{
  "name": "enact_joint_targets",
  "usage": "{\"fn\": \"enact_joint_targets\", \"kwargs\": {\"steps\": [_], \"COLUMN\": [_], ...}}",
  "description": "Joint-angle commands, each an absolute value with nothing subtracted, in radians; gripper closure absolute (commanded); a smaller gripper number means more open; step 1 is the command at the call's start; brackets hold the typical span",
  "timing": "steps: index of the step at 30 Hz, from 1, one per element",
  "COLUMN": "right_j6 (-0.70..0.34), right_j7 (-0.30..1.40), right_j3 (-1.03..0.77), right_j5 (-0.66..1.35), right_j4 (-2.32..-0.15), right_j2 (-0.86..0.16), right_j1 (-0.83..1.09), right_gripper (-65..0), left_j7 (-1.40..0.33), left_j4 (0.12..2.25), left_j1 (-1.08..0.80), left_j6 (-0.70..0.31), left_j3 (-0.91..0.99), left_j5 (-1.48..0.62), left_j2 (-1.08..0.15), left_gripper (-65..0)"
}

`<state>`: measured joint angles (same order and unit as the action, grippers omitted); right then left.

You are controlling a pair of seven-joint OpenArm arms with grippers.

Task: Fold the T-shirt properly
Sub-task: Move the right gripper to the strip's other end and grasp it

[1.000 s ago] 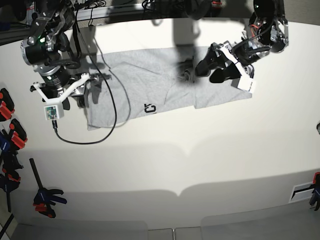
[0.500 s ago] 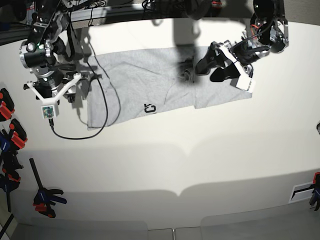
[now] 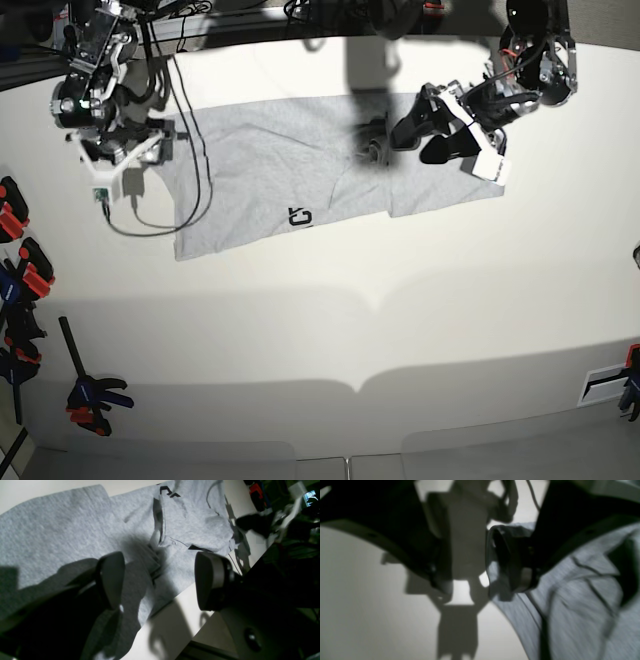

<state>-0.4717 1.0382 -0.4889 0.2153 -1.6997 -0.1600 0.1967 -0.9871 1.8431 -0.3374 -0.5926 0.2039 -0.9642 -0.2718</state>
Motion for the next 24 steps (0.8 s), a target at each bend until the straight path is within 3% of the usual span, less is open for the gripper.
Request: {"fn": "enact_joint_targets", "kwargs": {"steps": [1,4,16,24], "right_j6": [-0.454,-0.385,-0.389,-0.389], "right_j7": [1.023,1.034,1.045,1.204], "right_j3": [-0.493,-0.493,-0.492,-0.492], "right_j5": [0.224,0.228,0.329,0.326], "right_j4": [-1.696,-1.655,-1.626,-1.626], "right_j2": [-0.168,-0.16,-0.139,-0.139], "right_j1": [0.186,0.186,0.171,0.079], "right_gripper": [-40.0,-40.0,-39.9,-39.9], "left_j7": [-0.964,-0.964,-0.967,-0.967], "left_j4": [1.861,1.861,1.861,1.861], "left_j1": [-0.33,-0.33,-0.33,-0.33], "left_j6": [-0.603,-0.603,-0.603,-0.603], "left_j3": [0.209,0.209,0.209,0.209], "left_j5": [-0.989,-0.989,-0.989,-0.989], "left_j2": [-0.278,-0.278,-0.278,-0.278], "left_gripper": [-40.8,-40.8,-40.9,-40.9]}}
